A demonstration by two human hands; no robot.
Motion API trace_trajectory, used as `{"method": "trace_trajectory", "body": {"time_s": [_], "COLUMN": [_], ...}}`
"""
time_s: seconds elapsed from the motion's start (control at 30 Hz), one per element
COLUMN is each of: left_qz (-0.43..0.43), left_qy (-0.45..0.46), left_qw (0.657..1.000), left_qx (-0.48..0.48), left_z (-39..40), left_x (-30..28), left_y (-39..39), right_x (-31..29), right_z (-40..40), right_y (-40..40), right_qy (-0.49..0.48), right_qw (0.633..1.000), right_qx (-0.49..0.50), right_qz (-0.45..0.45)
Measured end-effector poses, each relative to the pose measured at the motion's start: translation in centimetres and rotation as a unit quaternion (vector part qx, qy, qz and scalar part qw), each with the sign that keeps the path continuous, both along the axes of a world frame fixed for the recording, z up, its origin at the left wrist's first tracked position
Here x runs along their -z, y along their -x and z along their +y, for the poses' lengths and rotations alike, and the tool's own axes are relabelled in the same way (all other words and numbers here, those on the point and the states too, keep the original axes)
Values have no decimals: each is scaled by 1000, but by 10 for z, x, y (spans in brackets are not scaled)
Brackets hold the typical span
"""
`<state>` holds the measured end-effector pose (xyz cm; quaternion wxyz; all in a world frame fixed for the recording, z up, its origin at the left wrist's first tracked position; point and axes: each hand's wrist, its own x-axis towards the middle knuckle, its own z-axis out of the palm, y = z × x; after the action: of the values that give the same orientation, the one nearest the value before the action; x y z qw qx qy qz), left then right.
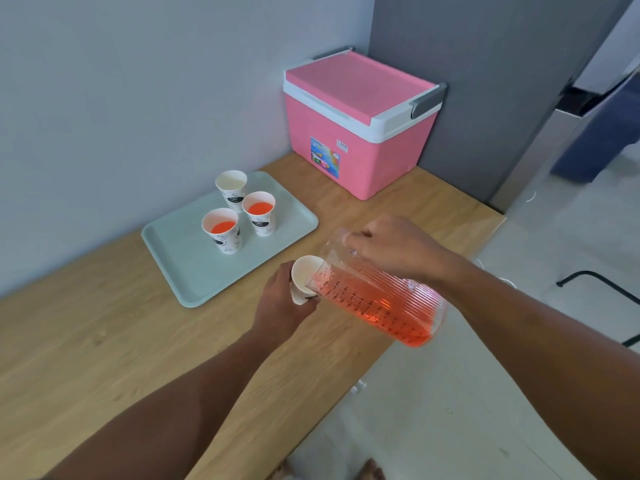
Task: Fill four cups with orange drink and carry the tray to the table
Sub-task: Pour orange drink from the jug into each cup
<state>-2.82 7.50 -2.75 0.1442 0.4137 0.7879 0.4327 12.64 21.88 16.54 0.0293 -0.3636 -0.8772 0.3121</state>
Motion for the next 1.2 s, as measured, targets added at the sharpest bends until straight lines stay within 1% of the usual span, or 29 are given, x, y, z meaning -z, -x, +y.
{"method": "trace_trajectory", "body": {"time_s": [0.23,0.53,0.67,0.87,1.07,1.2], "left_qz": [-4,23,35,39,36,41], "left_qy": [2,12,17,2,15,3], "left_qw": [1000,998,998,999,999,998], "left_qx": [-31,-54,-39,-8,23,51], "left_z": [-15,-27,-22,-6,17,30], "left_x": [1,-3,-1,0,-1,-3], "left_y": [6,24,24,13,-4,-17], "right_x": [-1,0,1,2,0,0], "right_z": [-7,-16,-13,-2,9,16], "right_y": [17,32,29,15,-11,-29], "right_qy": [8,2,6,10,9,14], "right_qw": [1000,1000,1000,999,998,996], "right_qx": [-17,-21,-8,21,58,78], "right_qz": [-12,-22,-22,-23,-29,-34]}}
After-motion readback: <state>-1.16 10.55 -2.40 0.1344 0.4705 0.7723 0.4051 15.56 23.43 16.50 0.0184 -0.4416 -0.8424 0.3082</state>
